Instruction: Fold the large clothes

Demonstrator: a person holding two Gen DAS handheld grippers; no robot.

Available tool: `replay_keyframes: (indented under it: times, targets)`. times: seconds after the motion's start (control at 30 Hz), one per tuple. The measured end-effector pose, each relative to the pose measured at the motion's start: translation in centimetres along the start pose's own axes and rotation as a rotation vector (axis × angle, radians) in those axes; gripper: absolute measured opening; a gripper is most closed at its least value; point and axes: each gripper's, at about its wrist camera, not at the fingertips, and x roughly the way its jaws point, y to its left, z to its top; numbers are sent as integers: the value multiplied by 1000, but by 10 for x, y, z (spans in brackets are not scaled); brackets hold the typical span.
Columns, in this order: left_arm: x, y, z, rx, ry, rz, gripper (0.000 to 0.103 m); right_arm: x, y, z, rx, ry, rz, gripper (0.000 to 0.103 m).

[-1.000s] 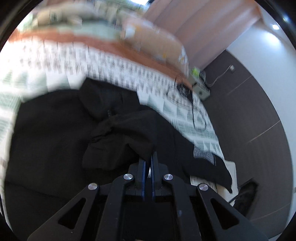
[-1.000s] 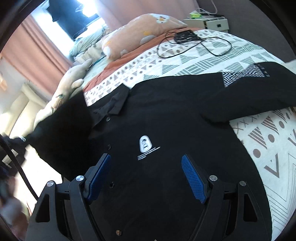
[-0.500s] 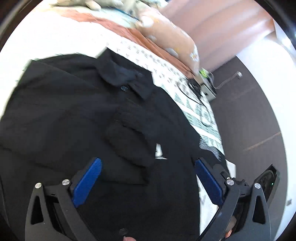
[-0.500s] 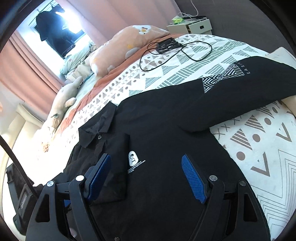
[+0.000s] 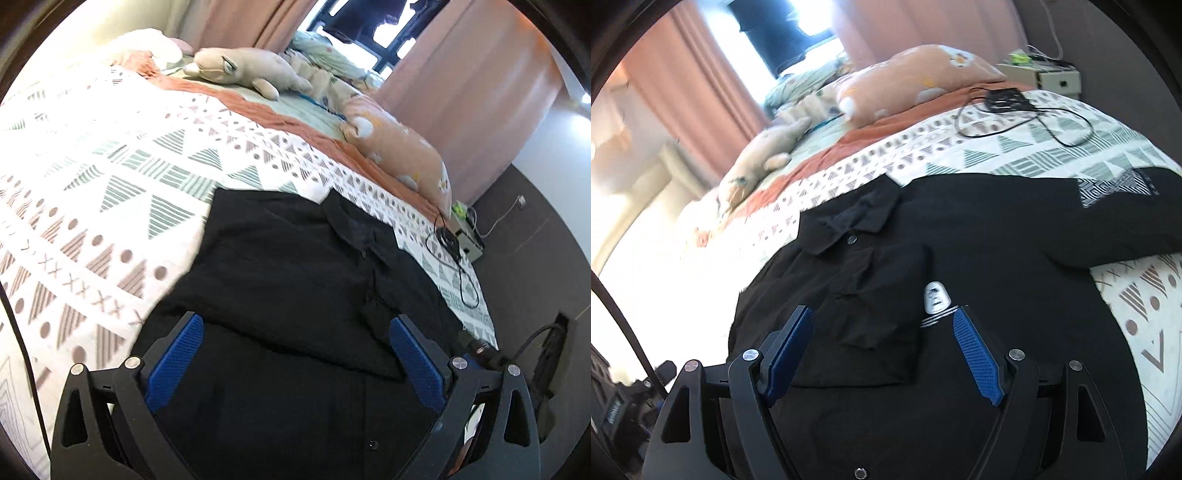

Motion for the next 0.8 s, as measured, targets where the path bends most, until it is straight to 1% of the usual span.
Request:
replay_keyframes:
  times: [0.03, 0.13, 0.2, 0.3, 0.33, 0.43, 0.5, 0.57, 0.7, 0.8]
  targets:
    - [-1, 5, 1, -11, -7, -4, 102, 5, 6, -2, -26, 9, -3, 77]
    - [-1, 20, 4, -30, -16, 7, 96, 20, 27, -9, -107, 15, -46, 77]
    - [-5, 32, 6, -48, -15, -5, 92, 31, 40, -12, -161, 30, -70, 77]
    - [-9, 44, 9, -57, -32, 3, 91, 53, 57, -17, -252, 47, -145, 77]
    - [-11, 48, 10, -55, -38, 12, 91, 59, 62, -18, -268, 50, -164, 77]
    - [-15, 64, 11, -64, -27, -1, 91, 72, 72, -21, -298, 55, -205, 77]
    - [-18, 72, 10, -51, -22, 11, 91, 80, 80, -24, -321, 50, -241, 77]
    - [-21, 81, 10, -38, -19, 25, 91, 87, 90, -27, -336, 50, -258, 77]
    - [-25, 98, 10, -39, -14, 47, 91, 101, 108, -35, -367, 52, -297, 77]
    - [-27, 109, 11, -55, -15, 61, 91, 113, 112, -39, -390, 62, -331, 77]
